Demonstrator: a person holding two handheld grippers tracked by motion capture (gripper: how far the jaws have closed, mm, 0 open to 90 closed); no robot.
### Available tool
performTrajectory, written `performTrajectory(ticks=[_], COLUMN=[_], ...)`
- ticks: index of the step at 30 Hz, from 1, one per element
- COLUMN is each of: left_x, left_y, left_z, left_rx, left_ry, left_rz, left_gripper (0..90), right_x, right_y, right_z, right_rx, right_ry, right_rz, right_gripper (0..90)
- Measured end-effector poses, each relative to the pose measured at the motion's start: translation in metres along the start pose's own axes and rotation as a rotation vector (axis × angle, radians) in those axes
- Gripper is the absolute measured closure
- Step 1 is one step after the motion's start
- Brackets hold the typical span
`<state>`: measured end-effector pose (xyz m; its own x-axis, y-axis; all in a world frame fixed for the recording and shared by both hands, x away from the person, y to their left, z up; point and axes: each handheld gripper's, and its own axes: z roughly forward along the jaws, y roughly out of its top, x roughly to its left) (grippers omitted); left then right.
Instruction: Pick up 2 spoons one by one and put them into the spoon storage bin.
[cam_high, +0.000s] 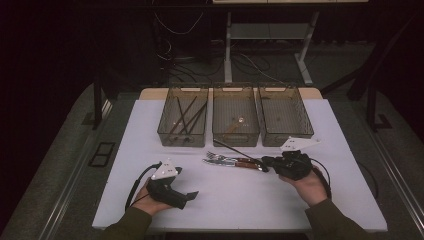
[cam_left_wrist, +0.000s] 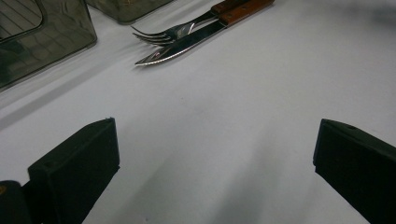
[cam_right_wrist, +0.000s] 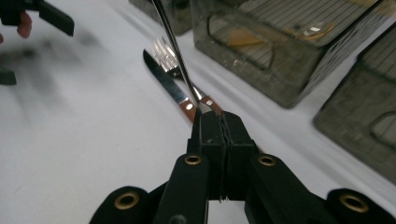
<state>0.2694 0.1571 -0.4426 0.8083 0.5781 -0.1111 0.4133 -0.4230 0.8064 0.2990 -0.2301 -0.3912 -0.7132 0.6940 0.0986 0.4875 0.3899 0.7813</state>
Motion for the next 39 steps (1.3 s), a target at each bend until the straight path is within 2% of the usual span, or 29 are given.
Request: performTrajectory(ticks=[7,13,17,26,34,39], left_x=[0.000,0.000,0.000,-0.001,-0.002,-0.002], left_y=[0.000,0.001,0.000,0.001,0.001,0.001], left_z=[0.001,0.001,0.001,0.001,0.002,0.002], left_rx=[0.008,0.009,0.004,0.008,0.006,0.009], left_ry=[0.002,0.003,-0.002,-0.006,-0.012,-0.016], left_rz=[0.013,0.012,0.001,0.005,0.006,0.010], left_gripper=[0.0,0.0,0.0,0.0,0.0,0.0], right_x=[-0.011,-0.025,-0.031,-0.046,-0.058,-0.058], right_y=[0.019,0.043,0.061,0.092,0.092,0.089], right_z=[-0.004,0.006,0.017,0.050,0.078,0.087], right_rx=[-0.044,-0.077,-0.059,-0.013,0.061,0.079], right_ry=[-0.052,-0.121,-0.176,-0.238,-0.279,-0.284], right_rz=[0.015,0.040,0.032,0.032,0.102,0.103], right_gripper=[88.9,88.9,88.9,88.9,88.9,85.6])
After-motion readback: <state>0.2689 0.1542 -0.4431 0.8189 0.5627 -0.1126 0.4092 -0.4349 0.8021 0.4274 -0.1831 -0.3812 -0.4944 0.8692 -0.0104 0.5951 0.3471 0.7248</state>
